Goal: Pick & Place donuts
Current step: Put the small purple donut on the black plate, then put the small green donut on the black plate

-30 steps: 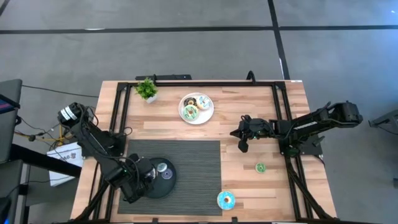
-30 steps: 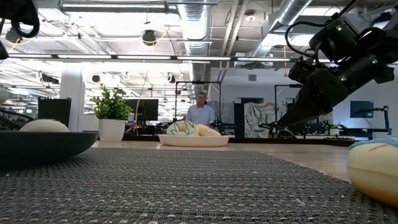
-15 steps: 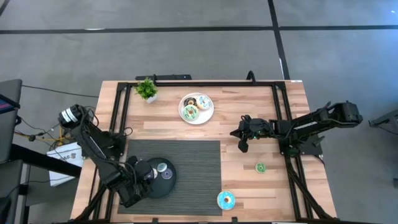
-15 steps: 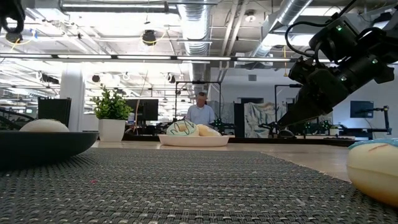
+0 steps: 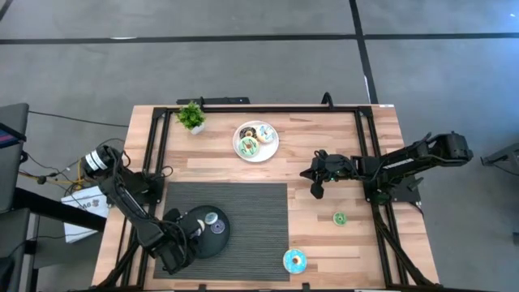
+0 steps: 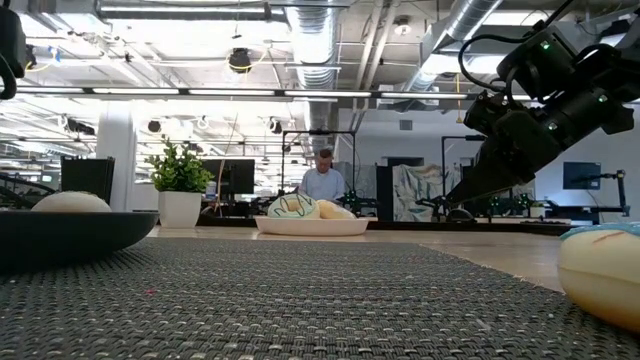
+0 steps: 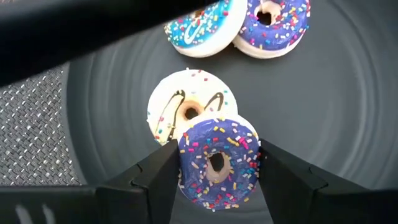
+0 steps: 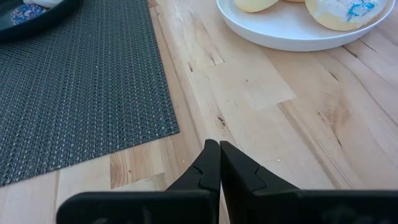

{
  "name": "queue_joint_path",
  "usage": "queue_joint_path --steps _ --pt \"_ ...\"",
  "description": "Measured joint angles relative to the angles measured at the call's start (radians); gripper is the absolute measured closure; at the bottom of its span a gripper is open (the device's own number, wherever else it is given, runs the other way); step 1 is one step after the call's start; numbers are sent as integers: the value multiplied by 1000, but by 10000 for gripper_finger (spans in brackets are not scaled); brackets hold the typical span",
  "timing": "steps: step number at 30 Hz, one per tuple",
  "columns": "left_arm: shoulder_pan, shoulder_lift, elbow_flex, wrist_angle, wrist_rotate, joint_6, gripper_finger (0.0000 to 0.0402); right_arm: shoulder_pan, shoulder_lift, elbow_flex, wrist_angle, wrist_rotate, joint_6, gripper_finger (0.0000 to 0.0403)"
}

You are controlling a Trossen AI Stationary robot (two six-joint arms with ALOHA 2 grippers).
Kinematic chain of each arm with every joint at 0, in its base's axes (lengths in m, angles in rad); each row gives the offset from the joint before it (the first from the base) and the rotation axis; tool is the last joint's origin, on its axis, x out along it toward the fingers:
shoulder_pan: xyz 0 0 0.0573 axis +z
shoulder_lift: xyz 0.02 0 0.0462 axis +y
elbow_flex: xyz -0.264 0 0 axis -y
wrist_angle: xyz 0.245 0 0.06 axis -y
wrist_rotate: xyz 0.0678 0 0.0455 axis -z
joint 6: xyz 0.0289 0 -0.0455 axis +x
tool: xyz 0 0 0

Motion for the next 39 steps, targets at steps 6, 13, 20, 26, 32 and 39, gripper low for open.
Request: queue_joint_path --steps 6,13,20,26,32,39 --pt "-1 0 0 -1 9 -28 192 0 0 0 0 0 0 402" --pt "-1 0 0 -4 41 -47 136 0 0 0 0 0 0 402" --pt "0 -28 4 -31 32 -49 97 0 0 0 0 0 0 402" --pt "0 -101 30 -120 -5 -52 93 0 0 0 0 0 0 402" --pt "1 -175 42 -240 -68 -75 93 0 0 0 0 0 0 402" --pt "50 -244 42 -291 -166 -53 93 0 0 0 1 0 0 402"
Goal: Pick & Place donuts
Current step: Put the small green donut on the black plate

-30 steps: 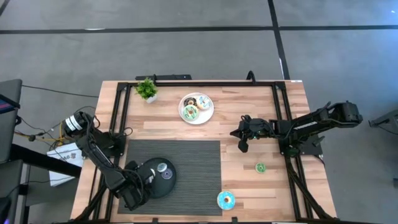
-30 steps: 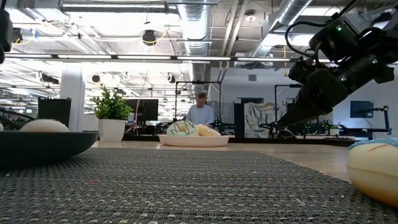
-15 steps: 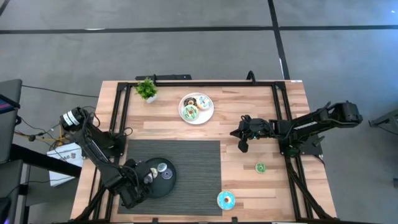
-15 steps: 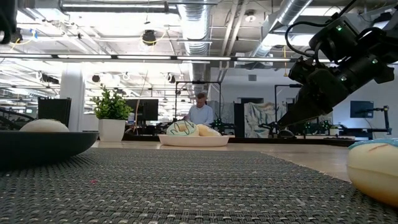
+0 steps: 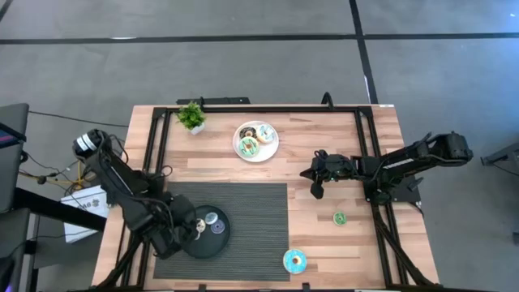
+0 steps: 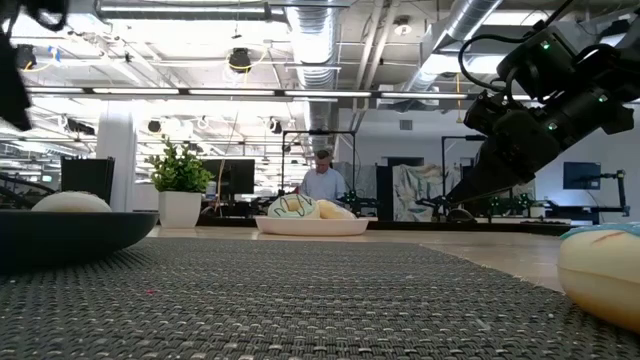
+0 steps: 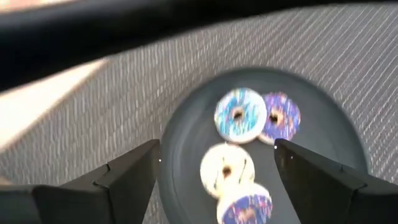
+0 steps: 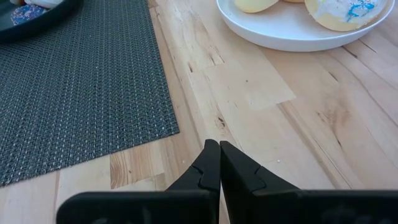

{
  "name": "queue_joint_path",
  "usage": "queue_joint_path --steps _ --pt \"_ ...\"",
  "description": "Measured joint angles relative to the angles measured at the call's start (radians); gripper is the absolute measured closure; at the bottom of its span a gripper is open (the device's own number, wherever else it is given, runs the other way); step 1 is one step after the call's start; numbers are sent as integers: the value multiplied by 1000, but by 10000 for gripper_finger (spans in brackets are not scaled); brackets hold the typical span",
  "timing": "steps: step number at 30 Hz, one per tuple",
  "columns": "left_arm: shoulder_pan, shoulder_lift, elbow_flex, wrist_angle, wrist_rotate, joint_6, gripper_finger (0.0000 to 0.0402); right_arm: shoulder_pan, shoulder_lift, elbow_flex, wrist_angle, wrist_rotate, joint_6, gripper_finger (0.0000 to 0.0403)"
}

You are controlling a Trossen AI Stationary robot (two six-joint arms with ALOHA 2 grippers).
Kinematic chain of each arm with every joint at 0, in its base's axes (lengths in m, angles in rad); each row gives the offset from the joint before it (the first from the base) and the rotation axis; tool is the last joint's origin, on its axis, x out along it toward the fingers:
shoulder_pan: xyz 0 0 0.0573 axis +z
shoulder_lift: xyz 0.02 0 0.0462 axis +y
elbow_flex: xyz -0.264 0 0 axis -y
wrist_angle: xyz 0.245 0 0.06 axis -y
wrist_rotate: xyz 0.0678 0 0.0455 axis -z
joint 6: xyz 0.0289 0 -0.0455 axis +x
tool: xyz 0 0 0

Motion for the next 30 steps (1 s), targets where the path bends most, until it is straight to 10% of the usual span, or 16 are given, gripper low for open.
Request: queue_joint_path --steps 9,24,30 --pt "169 -4 -9 189 -42 491 138 0 0 0 0 0 0 402" --pt "368 -4 -25 483 -16 1182 389 0 0 0 3 0 1 402" --pt "427 -4 -79 757 128 1408 400 0 0 0 4 0 1 402"
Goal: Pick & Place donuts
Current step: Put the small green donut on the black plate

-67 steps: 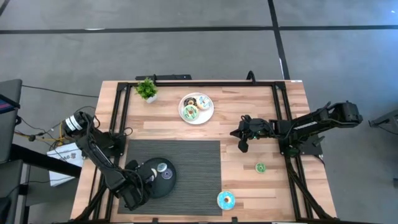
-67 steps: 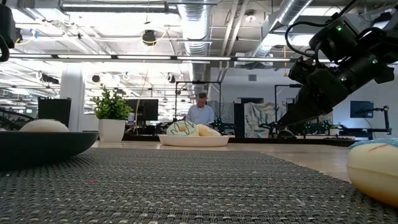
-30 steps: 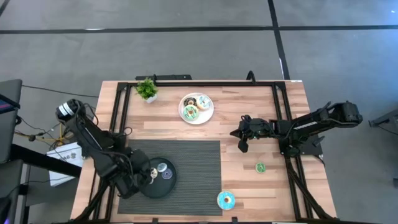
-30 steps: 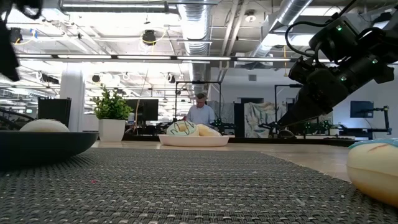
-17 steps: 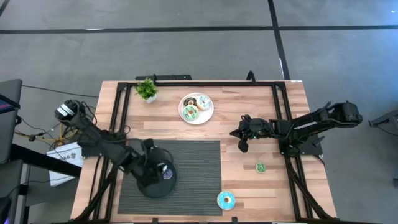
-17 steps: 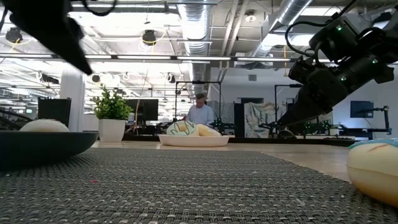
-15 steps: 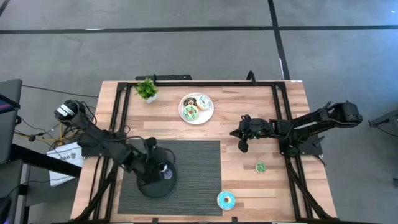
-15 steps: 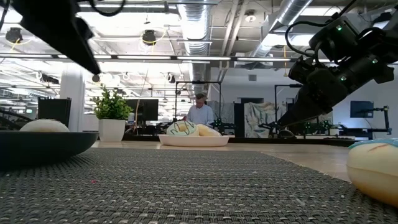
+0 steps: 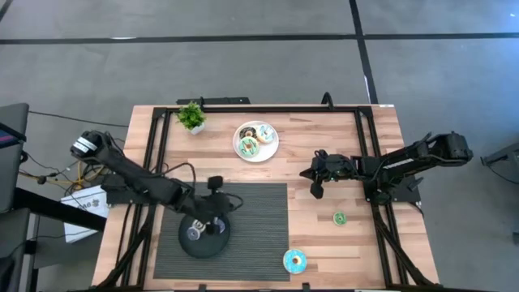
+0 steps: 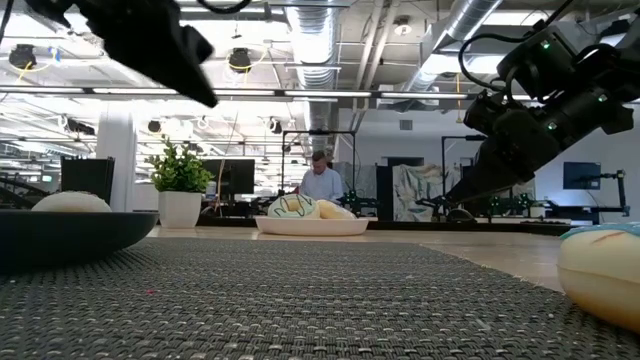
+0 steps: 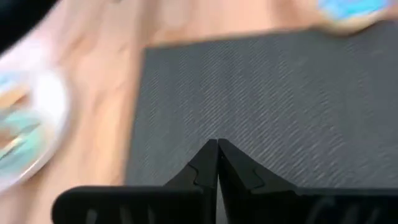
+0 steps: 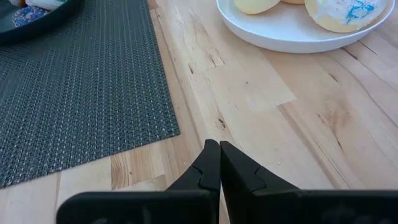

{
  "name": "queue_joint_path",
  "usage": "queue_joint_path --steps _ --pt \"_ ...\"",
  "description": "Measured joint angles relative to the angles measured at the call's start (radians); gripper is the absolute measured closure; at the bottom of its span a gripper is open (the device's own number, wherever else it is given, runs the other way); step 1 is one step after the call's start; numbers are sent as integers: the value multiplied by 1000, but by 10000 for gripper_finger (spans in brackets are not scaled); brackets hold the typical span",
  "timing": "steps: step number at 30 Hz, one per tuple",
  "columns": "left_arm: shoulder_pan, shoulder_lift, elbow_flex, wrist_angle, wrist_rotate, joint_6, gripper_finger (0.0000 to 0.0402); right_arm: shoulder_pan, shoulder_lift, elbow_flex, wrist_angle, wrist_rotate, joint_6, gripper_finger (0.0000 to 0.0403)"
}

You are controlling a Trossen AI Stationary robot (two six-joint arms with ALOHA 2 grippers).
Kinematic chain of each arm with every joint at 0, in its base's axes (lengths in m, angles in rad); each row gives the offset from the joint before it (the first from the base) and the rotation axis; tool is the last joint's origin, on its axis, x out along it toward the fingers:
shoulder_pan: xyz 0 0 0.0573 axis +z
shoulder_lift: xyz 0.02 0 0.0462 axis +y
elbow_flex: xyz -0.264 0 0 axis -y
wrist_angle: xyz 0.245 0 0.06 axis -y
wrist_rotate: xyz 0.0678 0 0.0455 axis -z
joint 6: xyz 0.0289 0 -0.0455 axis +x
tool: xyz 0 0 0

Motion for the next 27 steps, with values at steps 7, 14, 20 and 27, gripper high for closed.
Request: queue_joint_path --steps 7,14,20,27 --pt "116 -8 -210 405 188 122 401 61 0 56 -42 27 32 402" --pt "253 -75 -367 586 291 125 401 184 2 328 -630 111 150 403" --pt "333 -182 -443 610 310 138 401 269 3 558 -1178 125 589 403" --pt "354 -296 -476 565 309 166 401 441 2 694 -1587 78 972 403"
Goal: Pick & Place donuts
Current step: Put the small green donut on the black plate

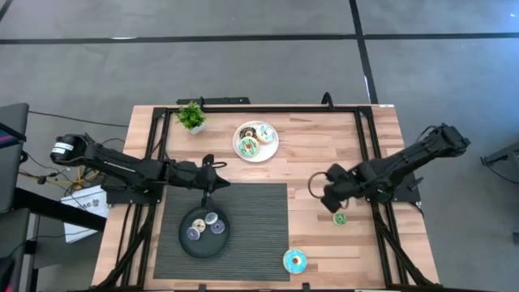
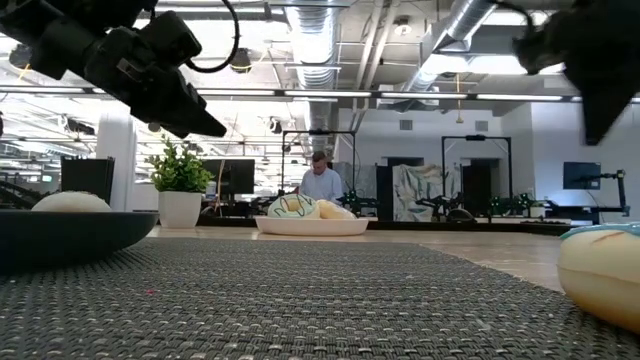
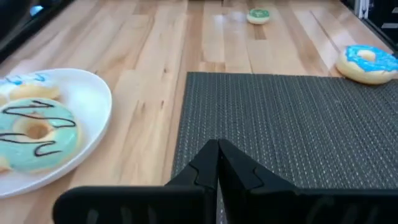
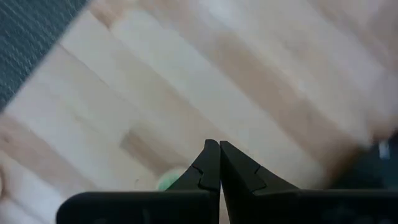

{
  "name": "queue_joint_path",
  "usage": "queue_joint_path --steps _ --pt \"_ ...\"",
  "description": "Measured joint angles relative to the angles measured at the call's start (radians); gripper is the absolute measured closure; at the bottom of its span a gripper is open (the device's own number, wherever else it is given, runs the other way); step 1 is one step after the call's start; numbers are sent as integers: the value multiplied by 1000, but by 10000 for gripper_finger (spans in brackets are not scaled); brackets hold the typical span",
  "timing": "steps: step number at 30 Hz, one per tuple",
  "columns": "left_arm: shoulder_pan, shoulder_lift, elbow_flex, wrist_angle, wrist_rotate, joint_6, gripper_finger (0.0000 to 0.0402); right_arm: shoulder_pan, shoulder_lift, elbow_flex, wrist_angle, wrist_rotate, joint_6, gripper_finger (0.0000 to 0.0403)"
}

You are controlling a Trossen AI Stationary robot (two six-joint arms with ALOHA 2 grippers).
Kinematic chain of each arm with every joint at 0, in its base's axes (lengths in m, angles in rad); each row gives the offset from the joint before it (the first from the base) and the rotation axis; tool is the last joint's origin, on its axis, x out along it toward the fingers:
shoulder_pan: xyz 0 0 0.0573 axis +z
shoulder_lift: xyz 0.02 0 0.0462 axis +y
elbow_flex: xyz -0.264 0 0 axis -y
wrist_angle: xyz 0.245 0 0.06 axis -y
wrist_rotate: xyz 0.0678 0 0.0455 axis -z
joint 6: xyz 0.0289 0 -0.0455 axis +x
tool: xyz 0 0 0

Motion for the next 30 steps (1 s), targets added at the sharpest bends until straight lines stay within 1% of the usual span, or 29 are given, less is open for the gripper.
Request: queue_joint_path --steps 3,9,18,21,26,30 --pt "0 -26 0 -26 -2 39 401 79 0 11 -47 -29 146 403" --pt "4 -57 0 -30 -41 113 401 215 0 11 -43 -73 415 403" --pt "35 -81 0 -61 -44 120 401 399 1 11 -43 -106 724 399" --pt "53 -81 0 -61 -45 135 401 448 2 11 -47 -107 807 380" --pt "90 -87 0 -56 -46 143 401 517 2 11 -75 -106 946 329" --pt "117 -87 0 -53 -45 154 401 536 46 11 -76 -100 982 286"
